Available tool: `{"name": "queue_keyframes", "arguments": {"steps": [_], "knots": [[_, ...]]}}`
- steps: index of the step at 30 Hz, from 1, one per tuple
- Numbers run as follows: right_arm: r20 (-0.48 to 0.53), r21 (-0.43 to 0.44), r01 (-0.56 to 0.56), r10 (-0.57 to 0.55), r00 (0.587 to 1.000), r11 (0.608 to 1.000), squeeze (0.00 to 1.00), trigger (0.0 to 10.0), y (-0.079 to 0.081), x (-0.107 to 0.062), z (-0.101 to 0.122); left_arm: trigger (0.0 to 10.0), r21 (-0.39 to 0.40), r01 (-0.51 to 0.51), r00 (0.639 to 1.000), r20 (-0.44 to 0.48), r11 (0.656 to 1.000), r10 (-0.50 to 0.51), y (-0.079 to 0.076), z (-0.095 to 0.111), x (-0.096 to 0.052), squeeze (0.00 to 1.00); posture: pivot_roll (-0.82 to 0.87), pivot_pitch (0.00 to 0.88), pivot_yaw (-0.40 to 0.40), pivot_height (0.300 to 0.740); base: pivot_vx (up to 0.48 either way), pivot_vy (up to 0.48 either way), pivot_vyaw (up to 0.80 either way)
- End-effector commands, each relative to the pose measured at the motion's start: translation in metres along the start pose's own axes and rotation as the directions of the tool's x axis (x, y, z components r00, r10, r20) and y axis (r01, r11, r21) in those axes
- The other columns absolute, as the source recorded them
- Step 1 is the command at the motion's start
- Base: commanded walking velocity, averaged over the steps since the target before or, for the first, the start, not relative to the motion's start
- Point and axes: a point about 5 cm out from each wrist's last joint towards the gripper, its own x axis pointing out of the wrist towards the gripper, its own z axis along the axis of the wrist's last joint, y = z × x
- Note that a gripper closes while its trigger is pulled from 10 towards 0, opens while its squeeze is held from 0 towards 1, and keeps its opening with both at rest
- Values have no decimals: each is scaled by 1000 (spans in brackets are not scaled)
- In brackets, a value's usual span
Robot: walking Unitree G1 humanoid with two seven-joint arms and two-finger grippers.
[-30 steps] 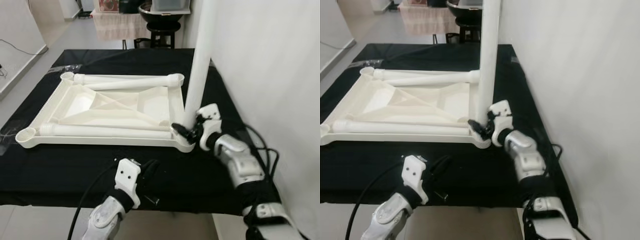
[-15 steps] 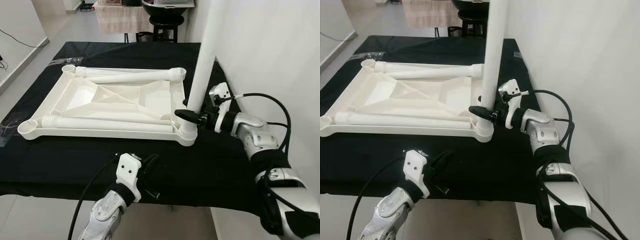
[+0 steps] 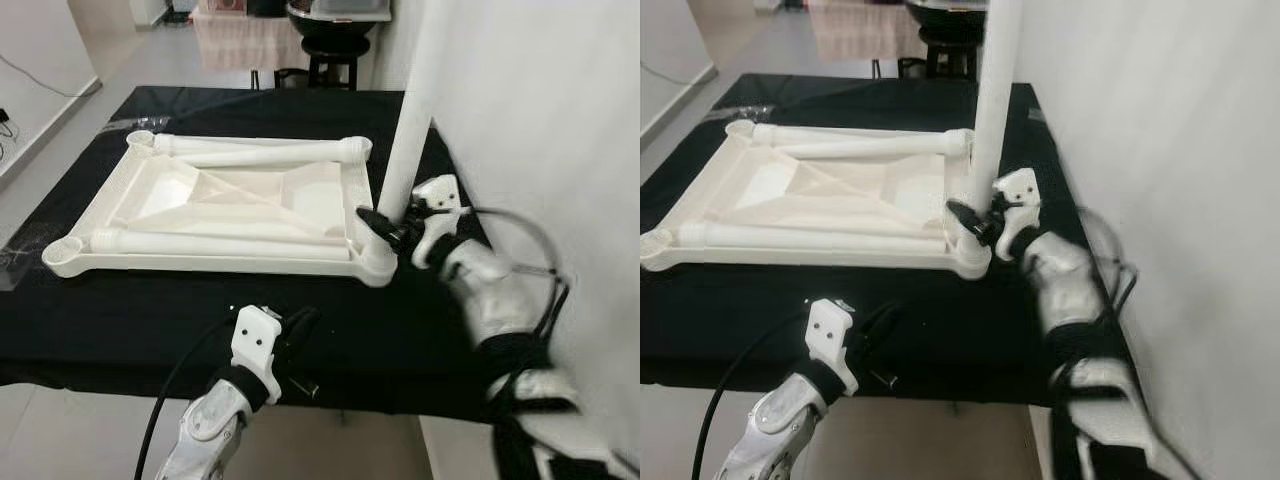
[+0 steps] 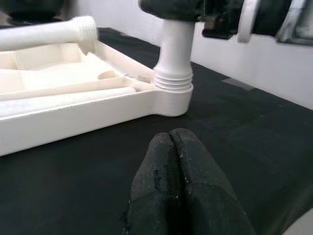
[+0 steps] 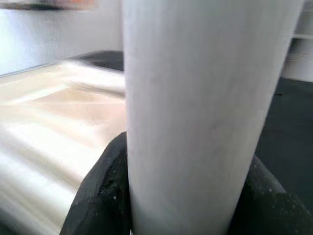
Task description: Building children table
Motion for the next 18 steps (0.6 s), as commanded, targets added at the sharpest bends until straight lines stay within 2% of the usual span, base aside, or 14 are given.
{"name": "queue_keyframes", "arguments": {"steps": [1,3,4,5,7,8,9,10,12,13,18], "knots": [[-185,-70,107,-118,976,992,0,0,14,-22,-44,10000,-6,-12,1000,-5,1000,12,4,0,-4,0,26,118,3,740,0,0,0],[-185,-70,107,-118,976,992,0,0,14,-22,-44,10000,-6,-12,1000,-5,1000,12,4,0,-4,0,26,118,3,740,0,0,0],[-200,-28,54,-59,978,998,0,0,32,-24,-50,10000,-9,-9,1000,-7,1000,9,5,0,-3,0,22,103,-2,740,0,0,0],[-198,2,-11,11,980,1000,0,0,44,-21,-51,10000,-12,-5,1000,-10,1000,5,5,0,-3,0,40,101,-15,740,0,0,0],[-198,2,-11,11,980,1000,0,0,44,-21,-51,10000,-12,-5,1000,-10,1000,5,5,0,-3,0,40,101,-15,740,0,0,0],[-175,1,-59,58,983,998,0,0,50,-16,-46,10000,-13,-3,1000,-11,1000,2,5,0,-2,0,41,99,-16,740,0,0,0],[-175,1,-59,58,983,998,0,0,50,-16,-46,10000,-13,-3,1000,-11,1000,2,5,0,-2,0,41,99,-16,740,0,0,0],[-156,-6,-64,62,986,998,0,10000,50,-8,-37,10000,-3,-11,1000,-8,1000,11,5,0,-2,0,46,100,-14,740,0,0,0],[-140,8,-82,82,987,997,0,10000,52,-7,-33,10000,0,-16,1000,-7,1000,16,5,0,-1,0,48,100,-14,740,0,0,0],[-128,21,-112,114,985,993,1000,10000,54,-7,-30,10000,-1,-16,1000,-7,1000,16,5,0,-1,0,48,100,-14,740,0,0,0],[-57,27,-240,242,969,970,1000,10000,53,-3,-13,10000,-6,-12,1000,-9,1000,12,6,0,-1,0,45,95,-14,740,0,0,0]]}}
